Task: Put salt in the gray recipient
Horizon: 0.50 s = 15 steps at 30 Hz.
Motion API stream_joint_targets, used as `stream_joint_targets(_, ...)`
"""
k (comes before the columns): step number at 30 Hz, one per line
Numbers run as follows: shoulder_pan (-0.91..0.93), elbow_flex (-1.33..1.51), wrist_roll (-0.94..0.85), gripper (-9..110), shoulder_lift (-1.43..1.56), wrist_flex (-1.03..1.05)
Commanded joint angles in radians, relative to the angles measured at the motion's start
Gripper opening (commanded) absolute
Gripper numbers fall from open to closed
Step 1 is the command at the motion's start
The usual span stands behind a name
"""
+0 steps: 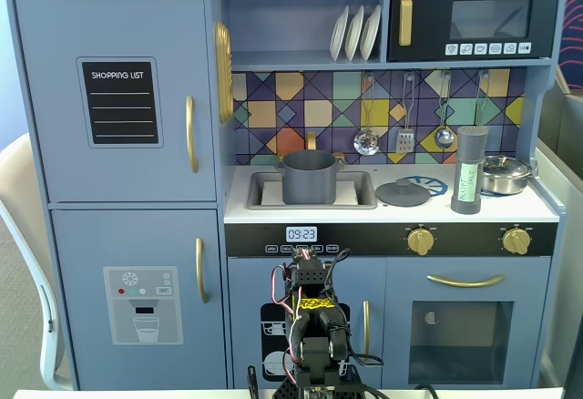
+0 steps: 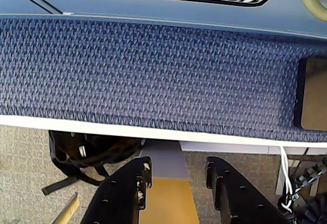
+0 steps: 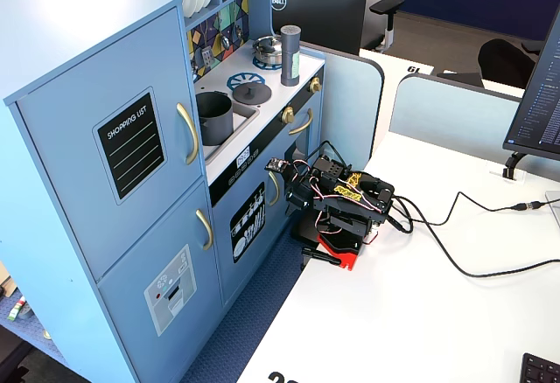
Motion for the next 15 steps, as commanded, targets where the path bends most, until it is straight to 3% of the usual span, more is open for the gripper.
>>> stream_joint_targets(1,-0.069,0.0,-0.012,0,0.008,0.005)
stream_joint_targets(15,-0.094,0.0,-0.012,0,0.008,0.005)
